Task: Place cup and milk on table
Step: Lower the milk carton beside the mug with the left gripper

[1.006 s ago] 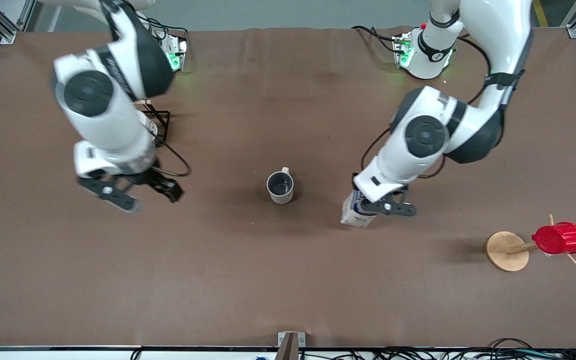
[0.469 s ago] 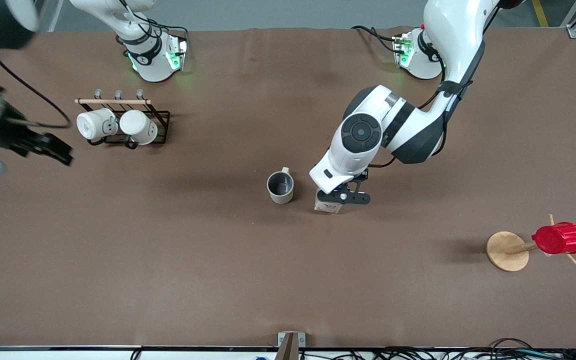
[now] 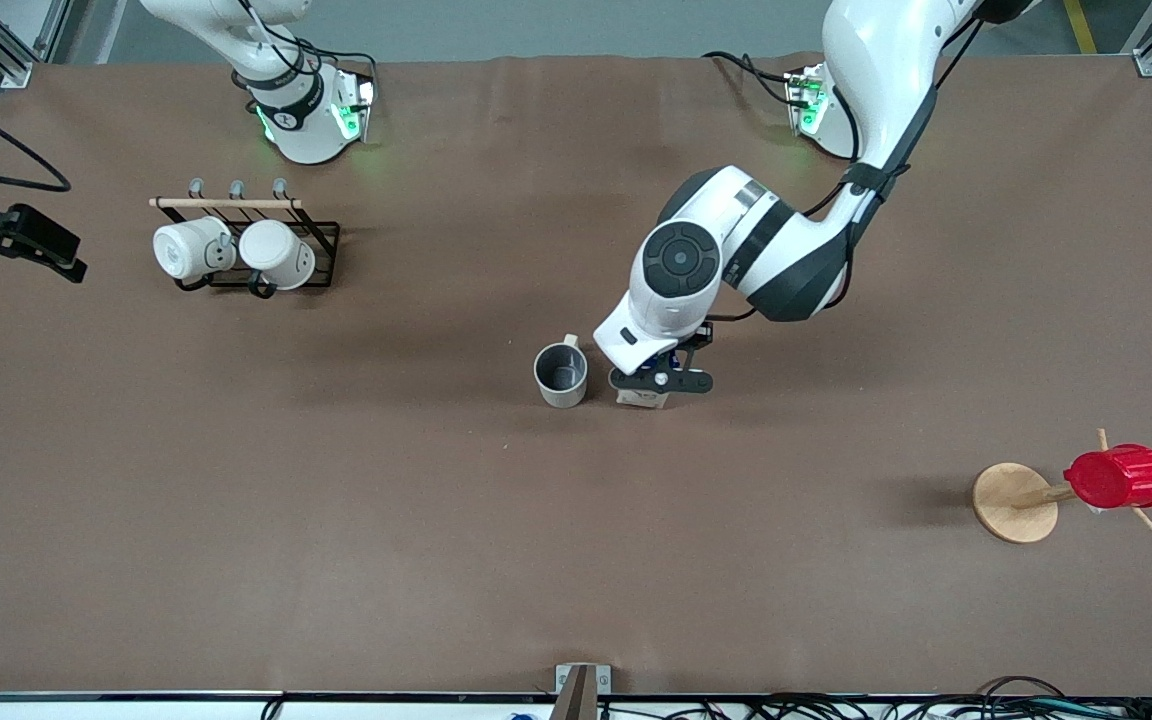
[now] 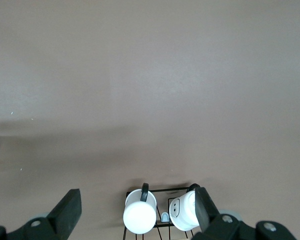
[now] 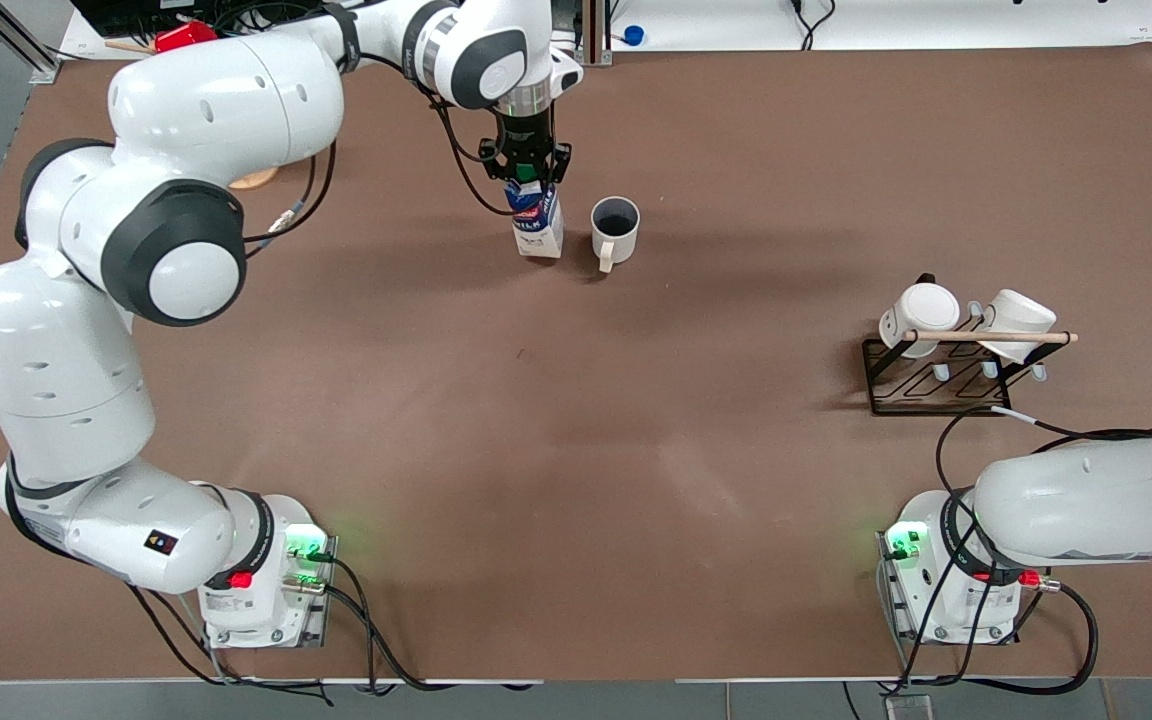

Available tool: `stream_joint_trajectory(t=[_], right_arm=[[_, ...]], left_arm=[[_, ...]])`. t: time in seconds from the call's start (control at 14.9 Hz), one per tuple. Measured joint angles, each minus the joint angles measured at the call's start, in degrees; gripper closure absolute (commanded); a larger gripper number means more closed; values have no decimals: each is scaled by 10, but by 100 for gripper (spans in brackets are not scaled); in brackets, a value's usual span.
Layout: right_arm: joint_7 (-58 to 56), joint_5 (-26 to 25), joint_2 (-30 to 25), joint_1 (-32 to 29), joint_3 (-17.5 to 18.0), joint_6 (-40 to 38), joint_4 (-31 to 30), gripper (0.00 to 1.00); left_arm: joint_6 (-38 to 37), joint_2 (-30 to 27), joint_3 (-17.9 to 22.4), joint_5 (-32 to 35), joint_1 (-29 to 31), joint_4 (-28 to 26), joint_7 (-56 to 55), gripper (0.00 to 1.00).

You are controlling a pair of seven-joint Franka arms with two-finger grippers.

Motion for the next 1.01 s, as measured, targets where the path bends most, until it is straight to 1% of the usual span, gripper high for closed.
stream_joint_trajectory(t=[0.74, 1.01], right_arm=[[0, 0, 1, 3, 0, -3, 0, 0], [0, 0, 1, 3, 0, -3, 0, 0]], left_arm=[[-1, 18, 0, 1, -22, 3, -17, 97], [-1, 18, 0, 1, -22, 3, -19, 93]])
